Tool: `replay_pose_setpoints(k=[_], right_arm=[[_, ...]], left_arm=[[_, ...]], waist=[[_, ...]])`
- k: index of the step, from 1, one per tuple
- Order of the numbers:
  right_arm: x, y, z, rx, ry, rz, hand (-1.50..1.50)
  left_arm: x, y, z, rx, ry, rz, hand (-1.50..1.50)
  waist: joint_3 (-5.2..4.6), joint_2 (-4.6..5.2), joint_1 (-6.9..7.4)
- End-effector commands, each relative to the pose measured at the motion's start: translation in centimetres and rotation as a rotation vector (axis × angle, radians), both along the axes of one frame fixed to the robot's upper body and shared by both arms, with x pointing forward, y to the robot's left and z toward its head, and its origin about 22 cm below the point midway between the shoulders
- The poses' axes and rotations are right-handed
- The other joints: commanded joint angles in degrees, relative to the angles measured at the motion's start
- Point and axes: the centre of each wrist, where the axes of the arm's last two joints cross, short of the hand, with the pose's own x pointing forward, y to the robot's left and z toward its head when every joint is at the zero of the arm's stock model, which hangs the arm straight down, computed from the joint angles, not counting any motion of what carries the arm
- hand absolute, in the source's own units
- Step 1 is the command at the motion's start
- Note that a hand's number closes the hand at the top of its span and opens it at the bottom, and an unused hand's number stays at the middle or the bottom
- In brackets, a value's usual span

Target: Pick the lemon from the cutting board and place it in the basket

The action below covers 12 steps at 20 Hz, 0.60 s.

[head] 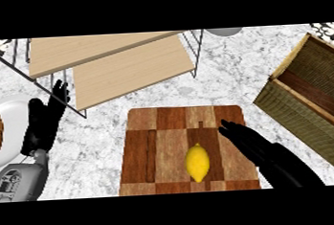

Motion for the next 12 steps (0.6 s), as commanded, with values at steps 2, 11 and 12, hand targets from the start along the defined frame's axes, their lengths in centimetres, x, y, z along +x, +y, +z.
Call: replay_pose_setpoints(k=[2, 11, 12], right_arm=[[0.3, 1.9, -2.7, -0.011, 0.009, 0.008, -1.5], [1.6, 5.3, -2.0, 0.017, -0.006, 0.005, -1.5], [3.4, 4.8, -4.2, 0.0, -0.014, 0.022, -1.5]], left_arm=[[0.5, -0.5, 0.6, -0.01, -0.006, -0.051, 0.0], [0.3, -1.1, -0.5, -0.017, -0.003, -0.037, 0.0], [1.7, -0.8, -0.8, 0.001, -0.031, -0.057, 0.0]], waist=[[0.06, -0.02, -0.27], [0.04, -0.02, -0.27], [0.04, 0.07, -0.34]])
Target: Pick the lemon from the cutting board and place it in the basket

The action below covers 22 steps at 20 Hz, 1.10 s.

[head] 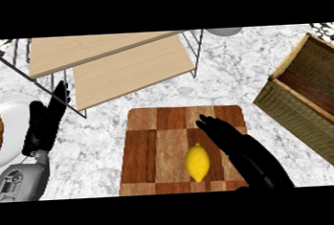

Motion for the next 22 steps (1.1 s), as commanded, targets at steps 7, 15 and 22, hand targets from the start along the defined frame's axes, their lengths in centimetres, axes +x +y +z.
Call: replay_pose_setpoints(k=[7, 15, 22], right_arm=[[0.3, 3.8, -1.8, -0.023, 0.014, 0.001, -1.5], [1.1, 1.1, -3.6, 0.001, 0.064, -0.008, -1.5], [0.3, 4.7, -4.6, -0.015, 0.076, 0.001, -1.5]], left_arm=[[1.5, -1.4, 0.3, -0.005, -0.001, -0.037, 0.0], [0.6, -1.4, 0.6, -0.01, -0.008, -0.05, 0.0], [0.5, -2.6, -0.1, -0.018, -0.009, -0.04, 0.0]], waist=[[-0.02, 0.09, -0.42], [-0.01, 0.07, -0.31], [-0.01, 0.07, -0.38]])
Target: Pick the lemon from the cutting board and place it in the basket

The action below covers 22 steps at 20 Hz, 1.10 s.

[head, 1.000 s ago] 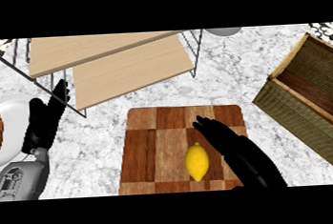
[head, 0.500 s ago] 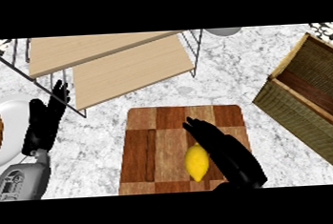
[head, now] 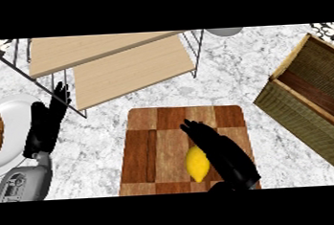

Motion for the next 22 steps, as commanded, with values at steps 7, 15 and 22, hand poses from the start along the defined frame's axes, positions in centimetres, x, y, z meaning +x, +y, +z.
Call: replay_pose_setpoints(k=[7, 15, 22], right_arm=[[0.0, 1.5, -2.1, -0.034, -0.001, 0.038, 1.5], [0.1, -0.3, -0.6, -0.282, -0.174, 0.128, 1.5], [-8.1, -4.0, 3.4, -0.6, -0.2, 0.358, 1.5]], left_arm=[[0.4, -1.1, 0.5, 0.002, -0.01, -0.057, 0.0], [0.5, 0.1, -0.5, -0.032, -0.003, -0.049, 0.0], [-0.4, 1.6, -0.6, -0.033, 0.007, -0.019, 0.0]], waist=[[0.02, 0.07, -0.37], [-0.04, 0.0, -0.77], [-0.11, -0.47, -2.11]])
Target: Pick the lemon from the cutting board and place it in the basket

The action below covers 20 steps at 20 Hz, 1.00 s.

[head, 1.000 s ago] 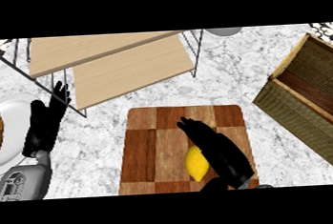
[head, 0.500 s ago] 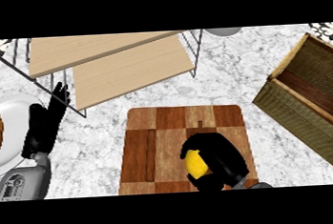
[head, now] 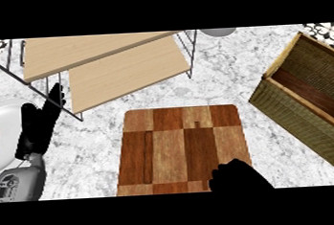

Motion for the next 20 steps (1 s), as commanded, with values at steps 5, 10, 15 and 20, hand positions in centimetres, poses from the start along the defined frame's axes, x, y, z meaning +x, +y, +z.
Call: replay_pose_setpoints(k=[5, 10, 15, 20], right_arm=[[-5.6, -1.5, 6.0, -0.127, -0.146, 0.097, 1.5], [-7.3, -2.0, 8.7, 0.17, -0.045, 0.022, 1.5], [-9.9, -2.3, 13.5, 0.439, -0.063, 0.03, 1.5], [-10.4, -1.4, 14.2, 0.669, -0.072, -0.038, 1.5]], left_arm=[[0.0, -2.1, -0.2, 0.001, 0.0, -0.044, 0.0], [0.9, -1.4, 1.3, 0.006, -0.016, -0.034, 0.0], [0.1, -1.4, 0.0, -0.012, -0.001, -0.023, 0.0], [0.4, -2.0, 0.9, -0.02, -0.01, -0.029, 0.0]], waist=[[0.08, 0.4, 0.62], [0.12, 0.53, 0.41], [0.03, 0.49, -0.42], [0.06, 0.6, -0.53]])
